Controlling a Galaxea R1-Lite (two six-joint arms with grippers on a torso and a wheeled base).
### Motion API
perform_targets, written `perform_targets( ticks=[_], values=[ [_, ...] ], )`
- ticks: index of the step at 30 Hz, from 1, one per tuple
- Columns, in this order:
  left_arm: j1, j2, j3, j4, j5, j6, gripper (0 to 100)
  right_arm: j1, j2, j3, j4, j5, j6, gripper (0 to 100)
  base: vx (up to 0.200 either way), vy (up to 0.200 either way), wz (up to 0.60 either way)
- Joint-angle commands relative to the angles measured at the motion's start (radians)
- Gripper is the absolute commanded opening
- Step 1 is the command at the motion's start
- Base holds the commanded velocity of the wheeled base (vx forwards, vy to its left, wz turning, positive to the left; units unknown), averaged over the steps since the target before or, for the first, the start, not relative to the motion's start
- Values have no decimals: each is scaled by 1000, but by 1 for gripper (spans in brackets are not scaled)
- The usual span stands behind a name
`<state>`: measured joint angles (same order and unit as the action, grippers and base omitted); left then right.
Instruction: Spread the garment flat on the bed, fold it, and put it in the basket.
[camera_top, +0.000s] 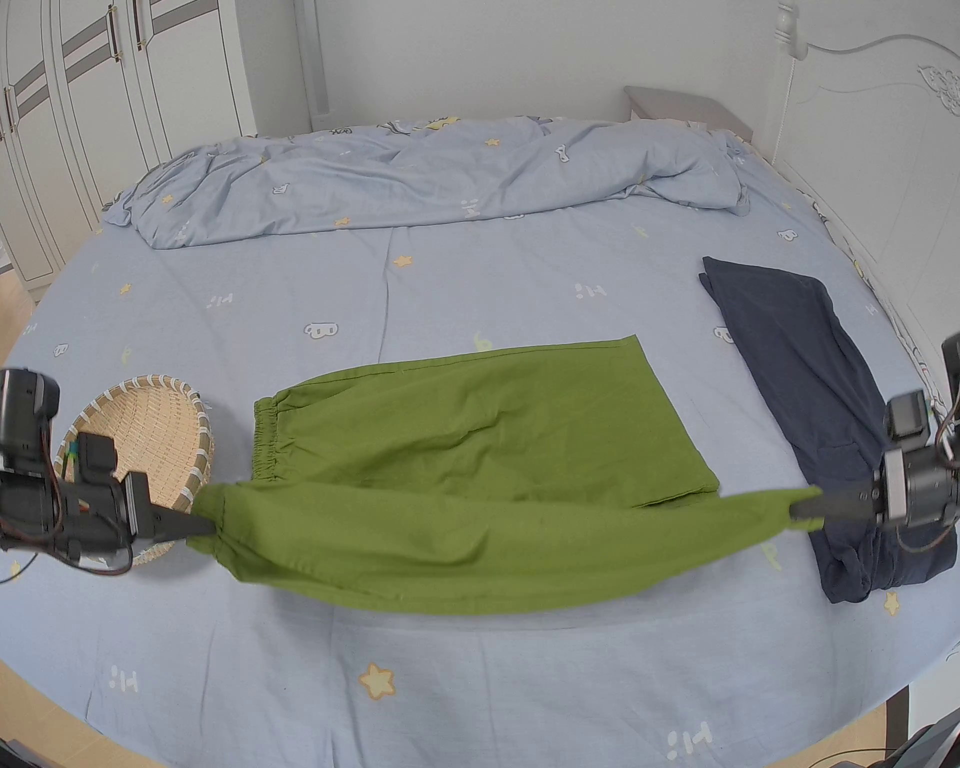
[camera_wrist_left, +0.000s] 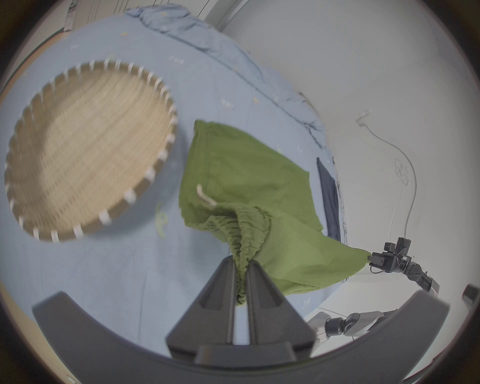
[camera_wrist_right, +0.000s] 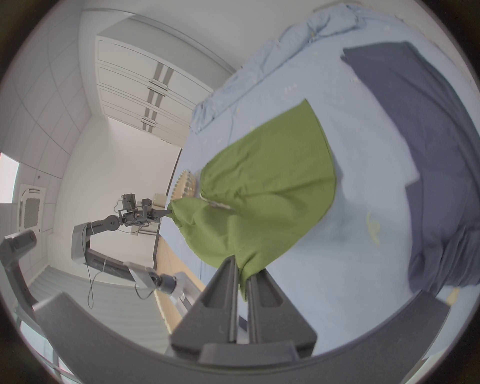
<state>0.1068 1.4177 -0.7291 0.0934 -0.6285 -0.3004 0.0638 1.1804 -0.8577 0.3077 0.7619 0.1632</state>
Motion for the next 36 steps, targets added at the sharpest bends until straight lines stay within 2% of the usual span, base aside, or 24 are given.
perform_targets(
  ticks=[1, 3, 4, 7, 13, 17, 22, 27, 36],
  values=[
    [-9, 110, -302, 146, 1, -16, 0, 65, 131, -333, 97, -151, 75, 0, 0, 0, 0],
    [-9, 153, -351, 150, 1, -17, 0, 149, 179, -391, 87, -340, 93, 0, 0, 0, 0],
    [-9, 168, -368, 155, 1, -16, 0, 175, 191, -414, 84, -372, 104, 0, 0, 0, 0],
    [-12, 224, -427, 175, 1, -16, 0, 223, 229, -503, 91, -375, 124, 0, 0, 0, 0],
    [-6, 313, -478, 180, 1, -11, 0, 249, 294, -644, 163, -375, 127, 0, 0, 0, 0],
    [-1, 328, -478, 180, 1, -3, 0, 272, 295, -659, 169, -375, 127, 0, 0, 0, 0],
    [-1, 330, -478, 180, 1, -2, 0, 347, 258, -613, 195, -372, 150, 0, 0, 0, 0],
    [-4, 330, -475, 178, 1, -2, 0, 452, 131, -492, 235, -372, 220, 0, 0, 0, 0],
    [-15, 328, -472, 178, 1, -2, 0, 456, 59, -322, 226, -375, 223, 0, 0, 0, 0]
  ],
)
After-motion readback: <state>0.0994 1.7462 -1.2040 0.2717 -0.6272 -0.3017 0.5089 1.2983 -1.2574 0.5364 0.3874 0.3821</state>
